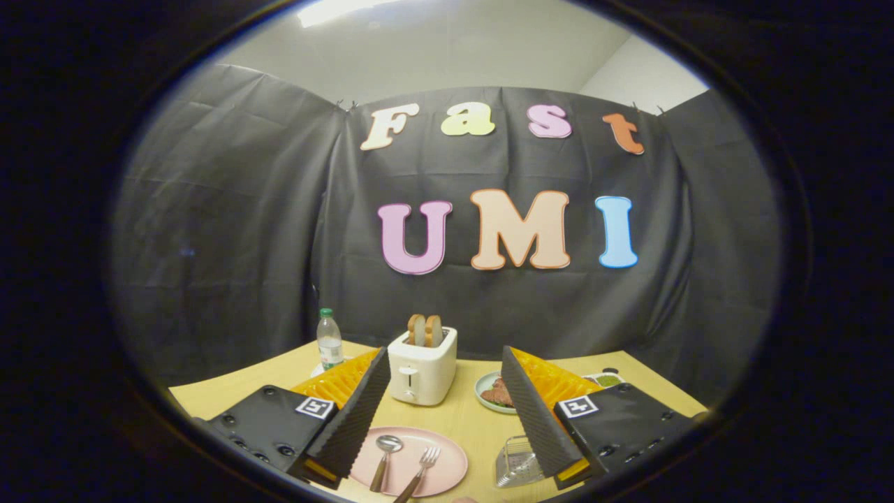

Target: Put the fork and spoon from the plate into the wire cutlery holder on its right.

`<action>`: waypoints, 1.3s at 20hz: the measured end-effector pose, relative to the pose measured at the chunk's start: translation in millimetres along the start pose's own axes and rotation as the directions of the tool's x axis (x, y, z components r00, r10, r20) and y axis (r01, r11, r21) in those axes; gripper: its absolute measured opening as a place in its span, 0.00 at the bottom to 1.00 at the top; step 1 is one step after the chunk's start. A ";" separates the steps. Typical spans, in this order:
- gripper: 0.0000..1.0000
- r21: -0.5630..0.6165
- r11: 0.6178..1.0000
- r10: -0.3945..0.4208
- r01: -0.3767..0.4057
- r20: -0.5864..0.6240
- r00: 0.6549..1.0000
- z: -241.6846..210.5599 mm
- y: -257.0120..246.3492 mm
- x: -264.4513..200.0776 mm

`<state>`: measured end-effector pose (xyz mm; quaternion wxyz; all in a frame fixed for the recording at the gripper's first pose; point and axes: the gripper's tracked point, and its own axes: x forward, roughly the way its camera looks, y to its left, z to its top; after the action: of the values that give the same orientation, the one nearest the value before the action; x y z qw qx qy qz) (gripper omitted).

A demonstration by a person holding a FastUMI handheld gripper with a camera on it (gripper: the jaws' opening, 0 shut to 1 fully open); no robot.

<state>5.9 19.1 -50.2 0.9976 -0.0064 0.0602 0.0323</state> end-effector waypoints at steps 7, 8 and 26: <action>1.00 -0.003 1.000 0.024 -0.024 -0.140 0.990 -56.6 8.0 8.9; 1.00 -0.001 1.000 0.028 -0.028 -0.163 0.986 -66.5 9.3 9.4; 1.00 -0.019 0.997 0.054 -0.073 -0.498 0.865 -215.1 14.1 8.2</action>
<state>-12.6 30.2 -264.8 0.9466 -0.0312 0.3145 0.0637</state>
